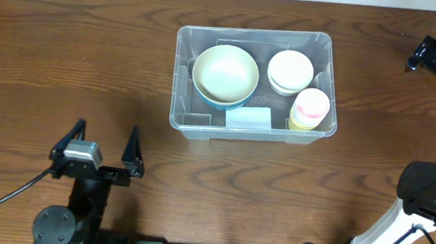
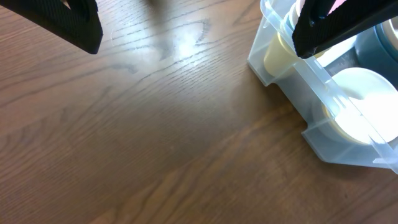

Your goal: Pack container

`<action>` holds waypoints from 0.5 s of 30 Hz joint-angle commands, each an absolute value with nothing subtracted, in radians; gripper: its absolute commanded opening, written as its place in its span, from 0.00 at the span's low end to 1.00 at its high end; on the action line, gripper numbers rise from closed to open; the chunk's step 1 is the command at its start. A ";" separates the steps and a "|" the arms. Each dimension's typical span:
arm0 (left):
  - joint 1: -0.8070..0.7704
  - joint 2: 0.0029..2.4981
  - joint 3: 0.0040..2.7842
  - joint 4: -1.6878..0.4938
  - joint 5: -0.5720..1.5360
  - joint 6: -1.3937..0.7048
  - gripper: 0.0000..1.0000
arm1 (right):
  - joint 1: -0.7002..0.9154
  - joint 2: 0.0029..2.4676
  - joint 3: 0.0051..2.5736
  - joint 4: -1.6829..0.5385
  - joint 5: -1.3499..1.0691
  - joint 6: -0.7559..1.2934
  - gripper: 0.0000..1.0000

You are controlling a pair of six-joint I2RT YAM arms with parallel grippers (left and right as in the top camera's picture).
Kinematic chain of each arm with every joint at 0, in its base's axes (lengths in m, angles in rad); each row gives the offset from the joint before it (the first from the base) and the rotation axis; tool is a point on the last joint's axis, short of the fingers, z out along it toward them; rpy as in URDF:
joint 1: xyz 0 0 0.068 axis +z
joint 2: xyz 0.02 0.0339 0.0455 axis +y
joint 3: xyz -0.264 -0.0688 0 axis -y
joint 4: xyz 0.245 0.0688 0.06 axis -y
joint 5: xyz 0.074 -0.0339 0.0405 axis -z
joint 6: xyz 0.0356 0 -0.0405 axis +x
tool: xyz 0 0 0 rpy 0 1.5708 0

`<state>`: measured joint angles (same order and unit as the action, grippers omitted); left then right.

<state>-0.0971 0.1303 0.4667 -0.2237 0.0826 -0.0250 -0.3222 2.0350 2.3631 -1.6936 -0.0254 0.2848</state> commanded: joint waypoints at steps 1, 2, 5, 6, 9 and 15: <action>-0.089 0.062 0.401 -0.197 0.151 -0.009 0.98 | -0.323 2.010 2.382 -1.695 -0.015 0.299 0.99; -0.089 0.043 0.380 -0.194 0.153 -0.009 0.98 | -0.323 2.010 2.382 -1.695 -0.015 0.299 0.99; -0.089 0.001 0.318 -0.176 0.155 -0.008 0.98 | -0.323 2.010 2.382 -1.695 -0.015 0.299 0.99; -0.089 0.005 0.301 -0.157 0.157 -0.009 0.98 | -0.323 2.010 2.382 -1.695 -0.015 0.299 0.99; -0.089 0.002 0.249 -0.091 0.168 -0.008 0.98 | -0.323 2.010 2.382 -1.695 -0.015 0.299 0.99; -0.089 0.002 0.154 0.051 0.172 -0.008 0.98 | -0.323 2.010 2.382 -1.695 -0.015 0.299 0.99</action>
<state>-0.0933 0.0109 0.1833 0.0124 0.1581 -0.0246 -0.3225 2.0350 2.3631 -1.6936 -0.0254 0.2848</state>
